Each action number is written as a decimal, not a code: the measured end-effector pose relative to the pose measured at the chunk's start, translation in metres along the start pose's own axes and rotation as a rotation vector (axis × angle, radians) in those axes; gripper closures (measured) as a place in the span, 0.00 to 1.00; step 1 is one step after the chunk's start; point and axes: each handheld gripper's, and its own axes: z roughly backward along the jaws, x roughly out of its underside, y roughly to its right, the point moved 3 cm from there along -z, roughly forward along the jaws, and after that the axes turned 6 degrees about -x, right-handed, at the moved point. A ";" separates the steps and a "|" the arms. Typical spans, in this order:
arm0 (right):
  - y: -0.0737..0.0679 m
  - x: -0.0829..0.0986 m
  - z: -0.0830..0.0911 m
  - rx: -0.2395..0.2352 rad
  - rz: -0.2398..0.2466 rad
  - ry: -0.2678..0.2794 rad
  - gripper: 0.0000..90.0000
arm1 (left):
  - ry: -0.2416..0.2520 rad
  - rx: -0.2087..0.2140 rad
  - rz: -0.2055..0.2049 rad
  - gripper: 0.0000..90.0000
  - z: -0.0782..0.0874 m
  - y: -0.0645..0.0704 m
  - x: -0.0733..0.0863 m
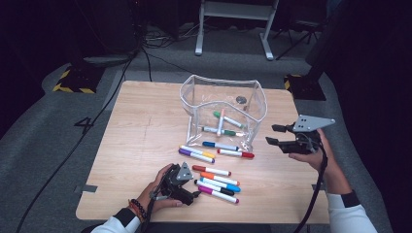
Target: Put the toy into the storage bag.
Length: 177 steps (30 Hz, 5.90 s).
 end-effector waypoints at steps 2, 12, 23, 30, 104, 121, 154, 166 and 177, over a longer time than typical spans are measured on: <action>-0.004 0.011 -0.006 0.001 0.001 -0.021 0.54 | 0.000 0.000 0.000 0.11 0.000 0.000 0.000; -0.012 0.058 -0.059 -0.033 -0.052 -0.107 0.50 | 0.000 0.000 0.000 0.11 0.000 0.000 0.000; -0.008 0.085 -0.099 -0.101 -0.159 -0.121 0.51 | -0.001 0.000 0.001 0.11 0.000 0.000 0.000; -0.020 0.093 -0.114 -0.131 -0.121 -0.191 0.53 | -0.001 0.000 0.001 0.11 0.000 0.000 0.000; 0.034 -0.105 -0.055 -0.056 0.103 0.021 0.83 | -0.003 -0.001 0.000 0.11 0.000 0.000 0.000; 0.058 -0.108 -0.105 -0.017 0.053 -0.173 0.83 | -0.003 -0.001 -0.001 0.11 0.000 0.000 0.000; 0.046 -0.089 -0.045 -0.004 -0.030 -0.042 0.59 | -0.001 0.003 -0.004 0.11 0.000 0.000 0.000; 0.003 -0.048 0.001 0.005 0.023 0.041 0.56 | -0.001 0.003 -0.004 0.11 0.000 0.000 0.000; -0.040 -0.004 -0.021 -0.061 0.061 -0.002 0.56 | -0.001 0.003 -0.004 0.11 0.000 0.000 0.000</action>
